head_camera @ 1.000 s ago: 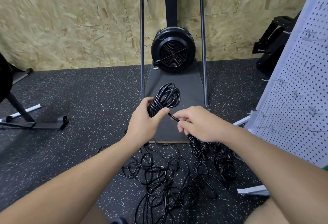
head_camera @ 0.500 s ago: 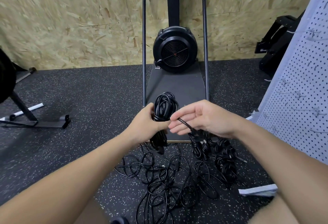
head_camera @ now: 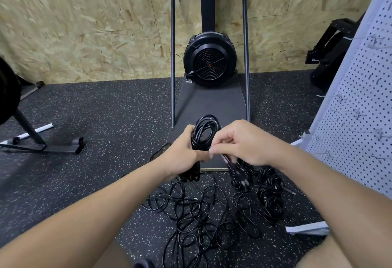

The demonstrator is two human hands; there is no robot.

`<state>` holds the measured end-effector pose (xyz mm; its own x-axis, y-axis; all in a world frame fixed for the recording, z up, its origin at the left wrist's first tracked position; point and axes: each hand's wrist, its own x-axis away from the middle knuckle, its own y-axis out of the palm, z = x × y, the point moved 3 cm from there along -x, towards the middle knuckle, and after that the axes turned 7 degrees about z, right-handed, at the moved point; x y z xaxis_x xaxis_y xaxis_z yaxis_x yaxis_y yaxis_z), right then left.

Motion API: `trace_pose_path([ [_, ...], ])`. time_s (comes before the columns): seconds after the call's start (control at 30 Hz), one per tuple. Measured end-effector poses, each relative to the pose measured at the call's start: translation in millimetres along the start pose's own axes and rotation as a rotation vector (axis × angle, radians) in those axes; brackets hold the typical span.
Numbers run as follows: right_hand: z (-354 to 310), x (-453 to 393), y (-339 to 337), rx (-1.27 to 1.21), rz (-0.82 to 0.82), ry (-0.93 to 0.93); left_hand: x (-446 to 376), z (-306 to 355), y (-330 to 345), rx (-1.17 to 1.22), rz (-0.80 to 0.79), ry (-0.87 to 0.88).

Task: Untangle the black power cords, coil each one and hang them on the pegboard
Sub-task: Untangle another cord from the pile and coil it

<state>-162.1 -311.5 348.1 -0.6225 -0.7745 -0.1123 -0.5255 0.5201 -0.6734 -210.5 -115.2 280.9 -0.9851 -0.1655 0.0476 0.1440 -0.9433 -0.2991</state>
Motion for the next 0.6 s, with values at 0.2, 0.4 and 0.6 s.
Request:
trace_pose_path([
  [0.2, 6, 0, -9, -0.392, -0.046, 0.072, -3, 0, -3, 0.121, 0.010, -0.064],
  [0.4, 3, -4, -7, -0.140, 0.138, 0.016, -2, -1, 4, 0.105, 0.000, -0.036],
  [0.6, 9, -5, -12, -0.106, 0.223, 0.039, -10, 1, -1, 0.151, 0.112, 0.006],
])
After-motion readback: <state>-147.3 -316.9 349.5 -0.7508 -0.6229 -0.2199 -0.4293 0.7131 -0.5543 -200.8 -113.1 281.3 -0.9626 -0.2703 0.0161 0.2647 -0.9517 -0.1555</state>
